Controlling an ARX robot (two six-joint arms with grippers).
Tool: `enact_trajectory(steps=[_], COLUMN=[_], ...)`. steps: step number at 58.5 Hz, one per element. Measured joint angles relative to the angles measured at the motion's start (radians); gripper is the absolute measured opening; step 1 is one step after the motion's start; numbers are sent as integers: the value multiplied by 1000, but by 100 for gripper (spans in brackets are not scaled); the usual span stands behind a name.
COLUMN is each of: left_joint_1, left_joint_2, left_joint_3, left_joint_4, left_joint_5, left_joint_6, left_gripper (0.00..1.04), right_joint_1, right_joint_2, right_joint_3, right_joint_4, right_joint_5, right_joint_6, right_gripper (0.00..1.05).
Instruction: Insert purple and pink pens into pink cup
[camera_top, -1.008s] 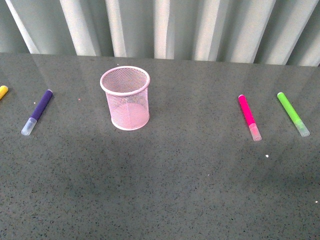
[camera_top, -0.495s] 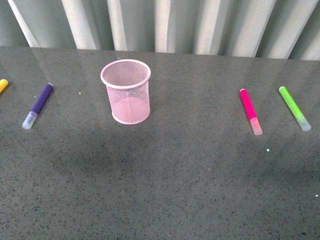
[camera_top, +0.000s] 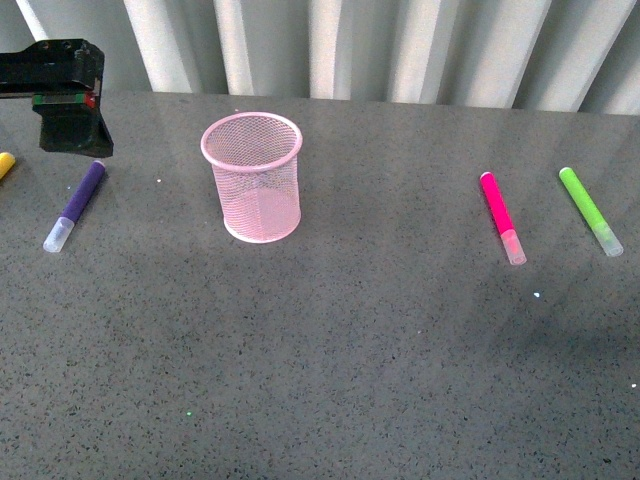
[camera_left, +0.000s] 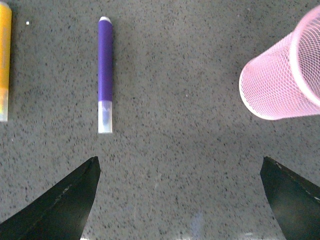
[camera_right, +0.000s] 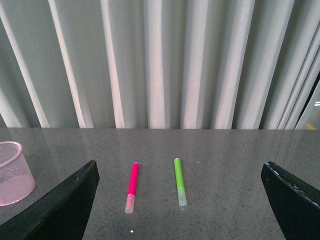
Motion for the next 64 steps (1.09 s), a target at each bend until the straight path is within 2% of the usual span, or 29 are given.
enact_trajectory(steps=[32,45,64], left_joint_1=[32,50,77], left_joint_2=[394,492,558], left_joint_3=[409,506,542], left_joint_4=[-126,-153,-158], left_joint_5=[-64,-74,-68], left_joint_6=[79,97,97], left_gripper=[98,98,98], right_joint_1=[0,0,0], right_joint_2=[0,0,0], right_joint_3=[0,0,0], right_joint_4=[0,0,0], right_joint_5=[0,0,0], right_joint_6=[0,0,0], right_gripper=[98,98,98])
